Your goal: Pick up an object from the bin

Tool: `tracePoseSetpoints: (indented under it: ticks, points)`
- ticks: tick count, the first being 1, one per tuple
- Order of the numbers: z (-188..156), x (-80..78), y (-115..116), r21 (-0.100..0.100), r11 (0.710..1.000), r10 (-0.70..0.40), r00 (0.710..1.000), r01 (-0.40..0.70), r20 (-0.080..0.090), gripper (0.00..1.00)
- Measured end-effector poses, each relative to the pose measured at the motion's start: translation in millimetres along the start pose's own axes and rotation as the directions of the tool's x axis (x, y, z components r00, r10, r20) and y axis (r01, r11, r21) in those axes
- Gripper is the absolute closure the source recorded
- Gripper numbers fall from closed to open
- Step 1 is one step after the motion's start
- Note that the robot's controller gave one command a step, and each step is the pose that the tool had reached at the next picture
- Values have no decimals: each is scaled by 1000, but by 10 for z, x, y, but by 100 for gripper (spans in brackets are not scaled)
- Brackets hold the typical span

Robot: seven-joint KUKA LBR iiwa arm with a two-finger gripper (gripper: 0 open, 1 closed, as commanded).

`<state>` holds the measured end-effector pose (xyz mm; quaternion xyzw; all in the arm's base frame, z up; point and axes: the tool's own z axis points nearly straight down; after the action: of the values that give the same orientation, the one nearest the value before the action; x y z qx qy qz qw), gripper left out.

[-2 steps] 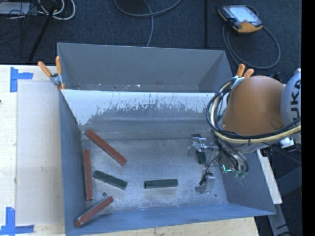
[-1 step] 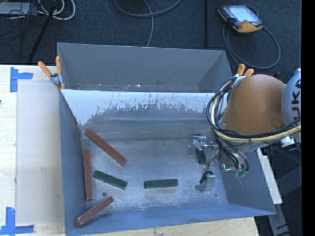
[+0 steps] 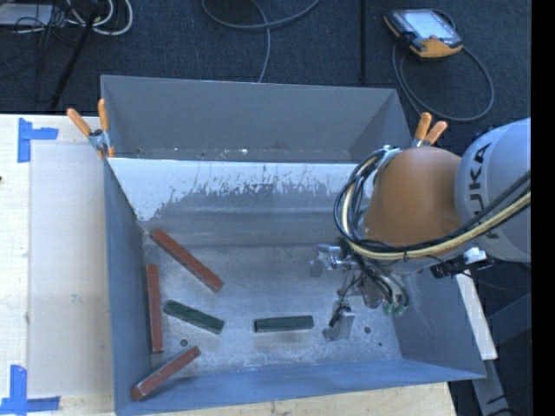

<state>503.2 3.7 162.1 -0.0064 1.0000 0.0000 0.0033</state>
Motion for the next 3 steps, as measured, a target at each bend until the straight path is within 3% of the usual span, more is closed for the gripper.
tracePoseSetpoints:
  ticks: [1, 2, 3]
  points:
    - [204, -40, 582, -1, 983, -186, 983, 186, -9, 0]
    - [506, -117, 658, -4, 946, -325, 946, 325, -3, 0]
    - [670, -137, 426, -1, 1000, -23, 1000, 23, -11, 0]
